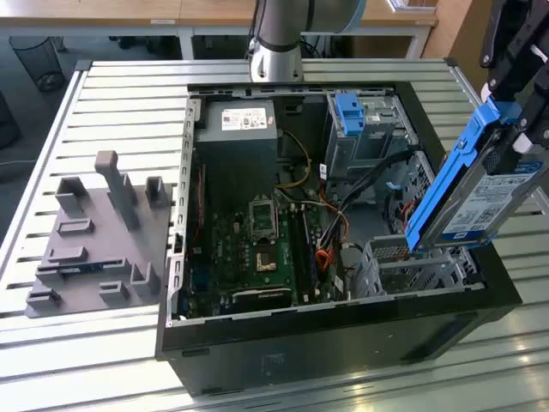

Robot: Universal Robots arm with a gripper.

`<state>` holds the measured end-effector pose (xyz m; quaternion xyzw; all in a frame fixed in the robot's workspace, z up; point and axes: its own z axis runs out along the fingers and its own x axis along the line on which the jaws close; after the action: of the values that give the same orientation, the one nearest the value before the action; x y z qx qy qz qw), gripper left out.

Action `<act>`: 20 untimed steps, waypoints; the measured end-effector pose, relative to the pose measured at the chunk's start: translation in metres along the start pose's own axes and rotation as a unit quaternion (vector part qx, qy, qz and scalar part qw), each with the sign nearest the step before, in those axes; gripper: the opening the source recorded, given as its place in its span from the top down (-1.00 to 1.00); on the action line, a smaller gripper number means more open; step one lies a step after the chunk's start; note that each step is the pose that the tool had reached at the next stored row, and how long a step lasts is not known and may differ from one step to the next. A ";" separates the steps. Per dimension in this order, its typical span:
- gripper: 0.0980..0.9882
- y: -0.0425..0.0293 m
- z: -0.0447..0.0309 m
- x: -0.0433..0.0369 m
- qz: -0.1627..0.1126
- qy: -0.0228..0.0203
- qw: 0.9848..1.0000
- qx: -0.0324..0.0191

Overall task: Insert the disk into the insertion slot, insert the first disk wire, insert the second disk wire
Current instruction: 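Insert the disk into the insertion slot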

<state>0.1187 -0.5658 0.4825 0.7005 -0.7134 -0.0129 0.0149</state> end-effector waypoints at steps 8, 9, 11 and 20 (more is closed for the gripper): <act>0.40 0.0031 0.0008 0.0001 0.000 0.000 1.000 0.000; 0.40 0.0042 0.0011 0.0001 0.000 0.000 1.000 0.001; 0.40 0.0057 0.0022 0.0001 0.000 0.000 1.000 0.001; 0.40 0.0097 0.0082 0.0001 0.000 -0.007 1.000 0.005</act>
<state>0.1087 -0.5657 0.4747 0.7007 -0.7133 -0.0141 0.0065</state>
